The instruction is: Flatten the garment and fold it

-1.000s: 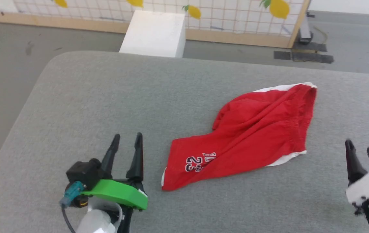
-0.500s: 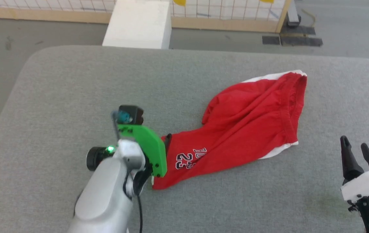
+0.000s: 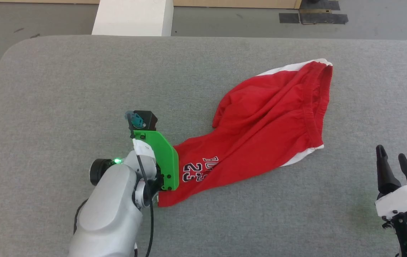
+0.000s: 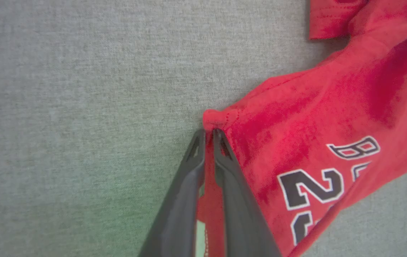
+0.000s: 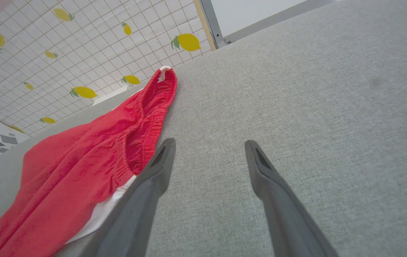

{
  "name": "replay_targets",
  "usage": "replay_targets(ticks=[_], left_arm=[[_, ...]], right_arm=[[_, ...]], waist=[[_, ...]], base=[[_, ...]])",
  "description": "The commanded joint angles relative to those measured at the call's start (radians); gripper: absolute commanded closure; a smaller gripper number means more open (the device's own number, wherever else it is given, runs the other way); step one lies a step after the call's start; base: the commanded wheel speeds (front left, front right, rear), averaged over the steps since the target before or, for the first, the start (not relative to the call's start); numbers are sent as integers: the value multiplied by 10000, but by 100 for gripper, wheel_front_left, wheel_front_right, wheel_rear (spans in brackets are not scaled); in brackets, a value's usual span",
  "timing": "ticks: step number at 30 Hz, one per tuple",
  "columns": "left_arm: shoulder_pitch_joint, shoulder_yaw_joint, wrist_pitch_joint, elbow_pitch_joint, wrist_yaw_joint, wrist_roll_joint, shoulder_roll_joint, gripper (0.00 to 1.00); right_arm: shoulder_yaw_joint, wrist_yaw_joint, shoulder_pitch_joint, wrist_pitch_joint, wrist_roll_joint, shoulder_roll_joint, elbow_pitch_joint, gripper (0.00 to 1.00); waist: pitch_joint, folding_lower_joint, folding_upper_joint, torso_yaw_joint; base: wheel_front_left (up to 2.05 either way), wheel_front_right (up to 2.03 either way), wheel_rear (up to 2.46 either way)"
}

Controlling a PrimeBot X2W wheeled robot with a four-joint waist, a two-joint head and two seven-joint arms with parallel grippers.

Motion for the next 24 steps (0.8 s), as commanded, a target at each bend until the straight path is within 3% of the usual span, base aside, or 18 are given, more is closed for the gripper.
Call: replay_targets(ticks=[1,11,19,24], left_arm=[[-137,-32,-74,19,-61,-71,-25,100],[-597,399,-1304,-178,5,-563,-189,100],[-2048,905,-2457,840,360,-672,-191,100],[-2843,1227,-3141,1811,365,-749,-46,100]], right_arm=[[-30,-13,-199,-75,-20,4,51,0],[188,-13,-437,-80,-33,5,157,0],[381,-13,-644,-54,-42,5,-3,0],[420,-13,-729,-110,-22,5,-43,0]], waist=[[-14,0,0,64],[117,0,0,144],[853,0,0,-370],[1241,0,0,-701]], base=[[0,0,0],[0,0,0],[0,0,0],[0,0,0]])
